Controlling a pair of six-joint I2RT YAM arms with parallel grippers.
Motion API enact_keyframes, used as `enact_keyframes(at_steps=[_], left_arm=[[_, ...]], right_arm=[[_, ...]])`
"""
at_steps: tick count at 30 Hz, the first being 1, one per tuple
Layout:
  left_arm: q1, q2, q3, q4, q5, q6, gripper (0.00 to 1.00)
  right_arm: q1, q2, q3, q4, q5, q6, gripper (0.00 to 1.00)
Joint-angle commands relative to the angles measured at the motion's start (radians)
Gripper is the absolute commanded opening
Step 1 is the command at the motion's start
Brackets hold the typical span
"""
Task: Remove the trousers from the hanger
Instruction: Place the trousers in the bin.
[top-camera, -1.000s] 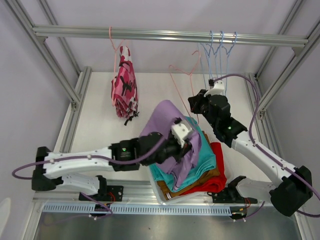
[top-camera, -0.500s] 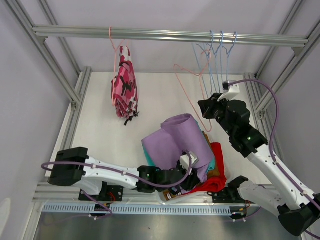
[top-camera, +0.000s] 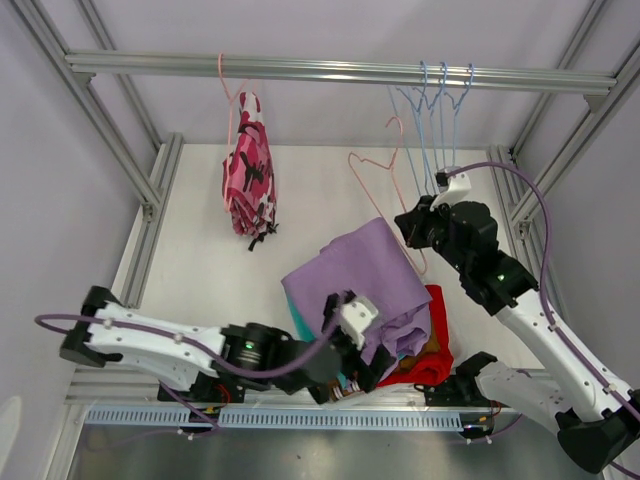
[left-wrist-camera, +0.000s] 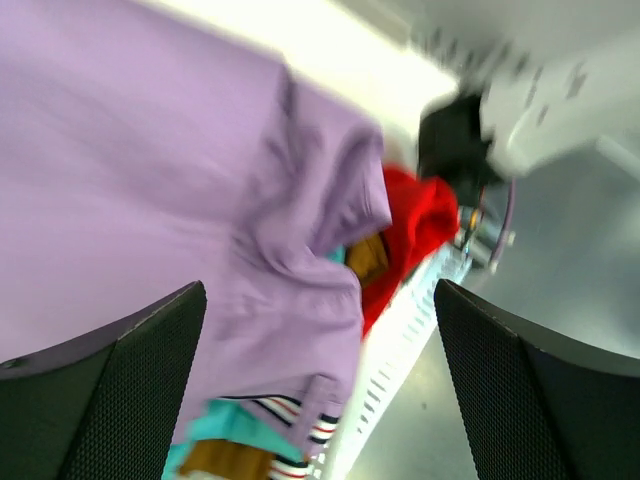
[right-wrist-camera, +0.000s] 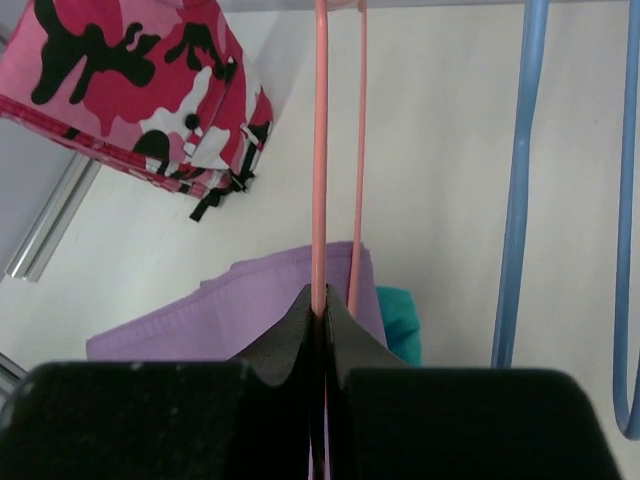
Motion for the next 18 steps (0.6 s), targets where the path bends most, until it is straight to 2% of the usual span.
enact_keyframes(at_steps=[1,4,5,7,8,12,15,18], left_arm=[[0.000,-0.146,0.114,-0.145,-0.136,0.116,0.99],[0.004,-0.221,0.160,-0.123,-0.248,0.278,0.99],[0.007,-0.241,0.157,-0.092,-0.268,0.385,0.99],[0.065,-0.300,0.147,0.024,-0.281,0.508,1.00],[0.100,-0.319,0.137,0.040,-0.268,0.513,0.99],[0.393,-0.396,0.075,0.089,-0.094,0.493,0.99],[0.516,-0.407,-0.023,0.250,-0.064,0.567,0.99],[0.626,-0.381,-0.031,0.224,-0.034,0.532,0.99]], right_arm=[[0.003,-0.045,0.044,-0.057,-0.024,-0.035,0.00],[0.006,-0.100,0.038,-0.106,-0.041,-0.053,0.00],[0.006,-0.114,0.035,-0.113,-0.029,-0.058,0.00],[0.006,-0.138,0.044,-0.146,0.003,-0.078,0.00],[0.006,-0.144,0.050,-0.159,0.008,-0.084,0.00],[0.018,-0.196,0.035,-0.185,0.023,-0.095,0.00],[0.028,-0.229,0.010,-0.214,0.057,-0.105,0.00],[0.041,-0.266,-0.025,-0.220,0.028,-0.127,0.00]])
